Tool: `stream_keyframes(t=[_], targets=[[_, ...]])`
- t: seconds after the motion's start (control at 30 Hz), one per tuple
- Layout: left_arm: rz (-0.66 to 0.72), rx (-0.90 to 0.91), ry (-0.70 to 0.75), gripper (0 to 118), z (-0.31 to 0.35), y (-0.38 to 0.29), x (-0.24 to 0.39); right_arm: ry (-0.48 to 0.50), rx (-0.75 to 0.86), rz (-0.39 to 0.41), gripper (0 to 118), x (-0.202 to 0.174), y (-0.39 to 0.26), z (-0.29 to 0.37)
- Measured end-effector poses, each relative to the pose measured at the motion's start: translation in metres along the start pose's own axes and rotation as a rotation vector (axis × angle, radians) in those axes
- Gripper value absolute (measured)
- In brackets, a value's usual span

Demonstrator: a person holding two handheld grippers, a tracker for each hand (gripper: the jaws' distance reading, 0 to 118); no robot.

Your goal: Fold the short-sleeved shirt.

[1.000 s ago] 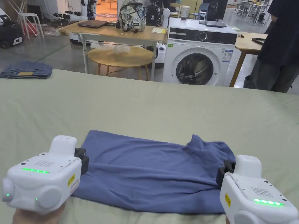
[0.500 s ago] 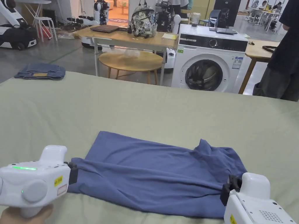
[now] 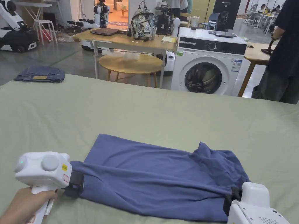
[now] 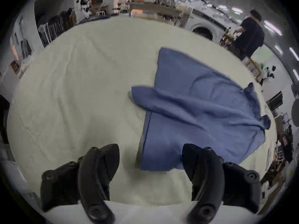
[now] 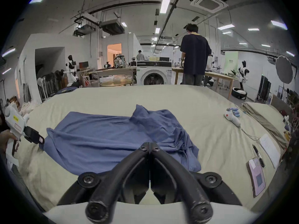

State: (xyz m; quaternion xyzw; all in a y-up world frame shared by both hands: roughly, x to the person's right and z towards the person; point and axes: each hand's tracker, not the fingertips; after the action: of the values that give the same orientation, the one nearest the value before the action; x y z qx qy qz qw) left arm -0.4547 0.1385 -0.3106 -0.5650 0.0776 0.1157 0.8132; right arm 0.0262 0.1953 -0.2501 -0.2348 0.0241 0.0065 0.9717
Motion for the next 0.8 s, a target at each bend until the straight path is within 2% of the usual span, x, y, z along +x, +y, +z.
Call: stream_keyframes(t=[0.07,0.13,0.27,0.3,0.33,0.4,0.5,0.6,0.63,0.67,0.77,0.8], targets=[[-0.054,0.004,0.032,80,-0.008,-0.007,0.009,-0.01,-0.022,-0.014,0,0.003,0.0,-0.003],[-0.071,0.039,0.074,73,-0.007,-0.006,0.012,-0.008,-0.039,-0.03,0,0.006,0.001,0.0],[-0.112,0.083,0.058,14,0.0,-0.01,0.015,-0.02,-0.06,-0.021,0,0.01,-0.003,-0.003],[-0.127,0.082,0.051,6,0.002,-0.012,0.016,-0.022,-0.071,-0.018,0,0.012,-0.003,-0.004],[-0.129,0.074,0.004,2,0.004,-0.014,0.016,-0.037,-0.085,-0.011,0,0.013,-0.003,-0.005],[-0.129,0.091,0.002,1,0.006,-0.015,0.01,-0.082,-0.119,-0.005,0,0.019,-0.006,-0.01],[-0.11,0.146,-0.026,1,0.017,-0.025,0.007,-0.077,-0.165,-0.022,0,0.037,-0.004,-0.018],[-0.124,0.201,-0.04,1,0.033,-0.033,0.003,-0.094,-0.201,0.003,0,0.056,0.002,-0.028],[-0.132,0.21,-0.046,1,0.036,-0.035,0.003,-0.094,-0.211,0.005,5,0.063,0.001,-0.027],[-0.138,0.209,-0.056,0,0.043,-0.039,0.005,-0.087,-0.242,0.007,17,0.07,0.003,-0.03],[-0.135,0.234,-0.072,0,0.052,-0.046,0.005,-0.087,-0.31,-0.002,63,0.092,0.007,-0.047],[-0.13,0.239,-0.072,0,0.054,-0.045,0.004,-0.08,-0.336,0.01,67,0.097,0.007,-0.054]])
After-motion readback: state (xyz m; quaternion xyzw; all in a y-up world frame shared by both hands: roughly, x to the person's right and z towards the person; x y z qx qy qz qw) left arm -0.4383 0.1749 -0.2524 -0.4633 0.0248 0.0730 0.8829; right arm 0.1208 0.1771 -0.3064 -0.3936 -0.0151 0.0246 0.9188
